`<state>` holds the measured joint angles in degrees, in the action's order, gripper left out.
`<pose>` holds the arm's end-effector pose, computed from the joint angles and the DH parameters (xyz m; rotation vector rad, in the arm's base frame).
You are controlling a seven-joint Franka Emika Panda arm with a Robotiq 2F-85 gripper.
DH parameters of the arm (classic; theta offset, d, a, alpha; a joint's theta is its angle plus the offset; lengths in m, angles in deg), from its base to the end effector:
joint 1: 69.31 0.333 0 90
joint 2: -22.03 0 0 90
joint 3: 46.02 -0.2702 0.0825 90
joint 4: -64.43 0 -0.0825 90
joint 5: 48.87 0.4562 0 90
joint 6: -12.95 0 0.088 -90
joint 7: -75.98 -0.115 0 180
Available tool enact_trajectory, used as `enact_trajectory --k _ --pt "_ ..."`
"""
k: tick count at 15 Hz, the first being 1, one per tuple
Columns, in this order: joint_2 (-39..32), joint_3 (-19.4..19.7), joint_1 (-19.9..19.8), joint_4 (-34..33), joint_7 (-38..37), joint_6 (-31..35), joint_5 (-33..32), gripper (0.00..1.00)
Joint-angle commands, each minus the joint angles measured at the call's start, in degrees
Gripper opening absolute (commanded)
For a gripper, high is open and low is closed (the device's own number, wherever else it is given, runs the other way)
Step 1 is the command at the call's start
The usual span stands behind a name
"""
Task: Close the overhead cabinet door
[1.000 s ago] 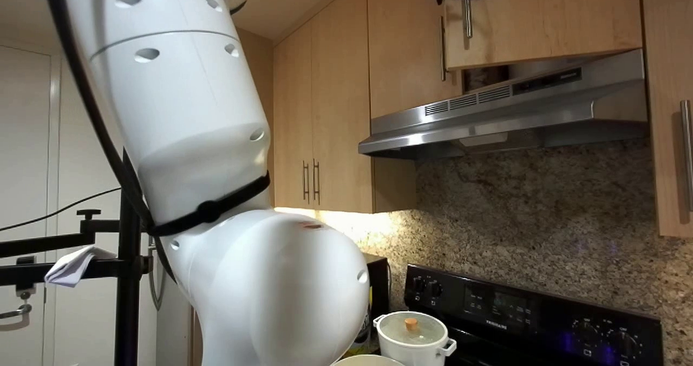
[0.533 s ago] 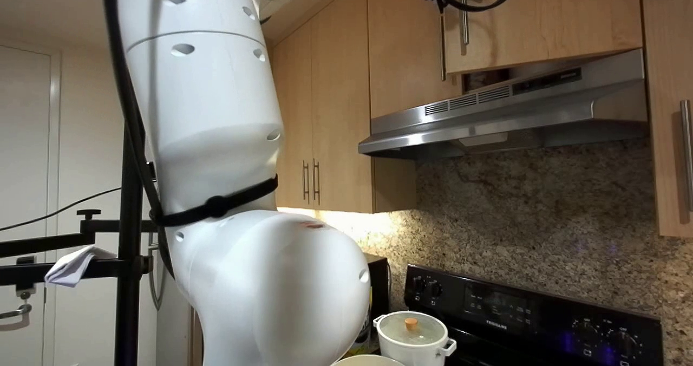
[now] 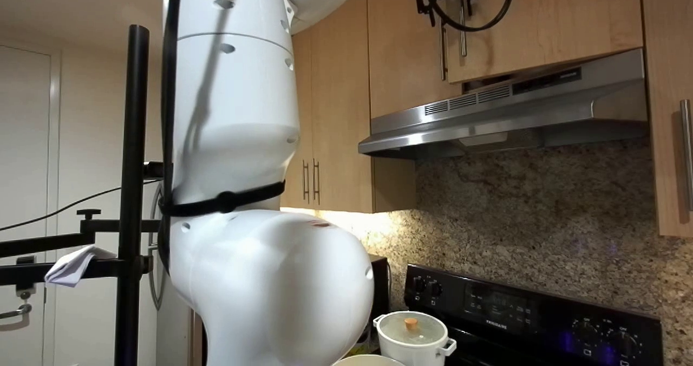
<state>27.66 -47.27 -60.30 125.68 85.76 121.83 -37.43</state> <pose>0.5179 0.1112 0.9387 -2.5829 -0.4980 -1.3174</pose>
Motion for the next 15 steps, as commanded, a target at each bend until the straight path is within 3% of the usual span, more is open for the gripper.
enact_trajectory --k 1,8,15 --pt "-3.42 -0.48 1.43 -4.21 3.82 -1.43 3.14 1.0" --pt "-1.16 0.65 0.44 -3.7 4.77 3.06 1.32 1.0" --pt "6.14 3.18 -1.06 1.26 2.23 9.33 -1.98 1.0"
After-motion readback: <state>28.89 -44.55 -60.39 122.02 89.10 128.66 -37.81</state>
